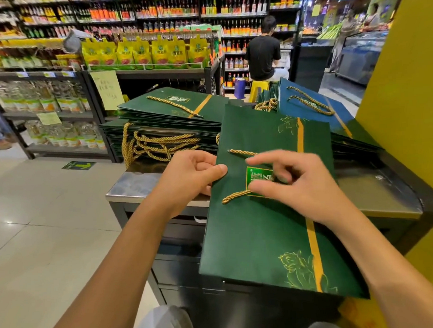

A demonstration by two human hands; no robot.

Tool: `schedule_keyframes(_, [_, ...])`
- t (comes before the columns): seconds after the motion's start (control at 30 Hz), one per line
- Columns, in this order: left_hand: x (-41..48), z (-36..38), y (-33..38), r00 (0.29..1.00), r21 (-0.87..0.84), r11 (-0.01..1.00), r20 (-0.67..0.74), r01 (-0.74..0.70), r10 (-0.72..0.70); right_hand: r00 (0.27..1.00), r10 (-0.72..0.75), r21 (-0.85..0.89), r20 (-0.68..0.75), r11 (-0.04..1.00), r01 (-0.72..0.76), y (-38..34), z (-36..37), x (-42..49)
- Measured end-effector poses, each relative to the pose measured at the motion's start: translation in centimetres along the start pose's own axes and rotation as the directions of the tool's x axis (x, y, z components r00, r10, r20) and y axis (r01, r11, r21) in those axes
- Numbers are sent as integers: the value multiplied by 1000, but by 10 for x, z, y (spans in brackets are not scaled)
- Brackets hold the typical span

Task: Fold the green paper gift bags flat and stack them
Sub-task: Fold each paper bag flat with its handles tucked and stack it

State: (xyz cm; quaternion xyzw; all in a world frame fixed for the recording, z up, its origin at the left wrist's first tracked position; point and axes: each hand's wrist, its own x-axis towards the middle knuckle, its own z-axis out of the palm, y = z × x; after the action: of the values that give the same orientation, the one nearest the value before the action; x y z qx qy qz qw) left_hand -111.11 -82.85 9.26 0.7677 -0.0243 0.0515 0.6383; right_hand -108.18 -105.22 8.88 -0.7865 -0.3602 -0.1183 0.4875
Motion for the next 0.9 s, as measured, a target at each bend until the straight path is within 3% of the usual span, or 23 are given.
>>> schedule_keyframes(0.1, [1, -1, -2, 1000, 34, 999, -8, -5, 5, 986, -19, -62, 164, 998, 30, 6, 2, -2])
schedule_keyframes(0.27, [1, -1, -3, 1000, 36, 999, 0, -16, 16, 983, -61, -117, 175, 990, 83, 14, 6, -1])
schedule_keyframes(0.37, [0, -1, -4, 999, 22, 999, 5, -33, 33, 994, -29, -22, 103, 999, 32, 11, 4, -1])
schedule_keyframes(0.47, [0, -2, -4, 999, 11, 999, 11, -51, 51, 991, 74, 167, -110, 984, -55, 12, -2, 0])
schedule_keyframes(0.57, [0, -1, -5, 998, -4, 998, 2, -57, 57, 944, 174, 386, -279, 921, -55, 13, -5, 1])
schedule_keyframes(0.77, [1, -2, -5, 998, 18, 998, -1, -65, 65, 943, 191, 343, -273, 935, -90, 6, -4, -1])
schedule_keyframes(0.9, [0, -1, -3, 998, 27, 998, -15, -62, 63, 964, 110, 185, -241, 981, -65, 3, -4, -2])
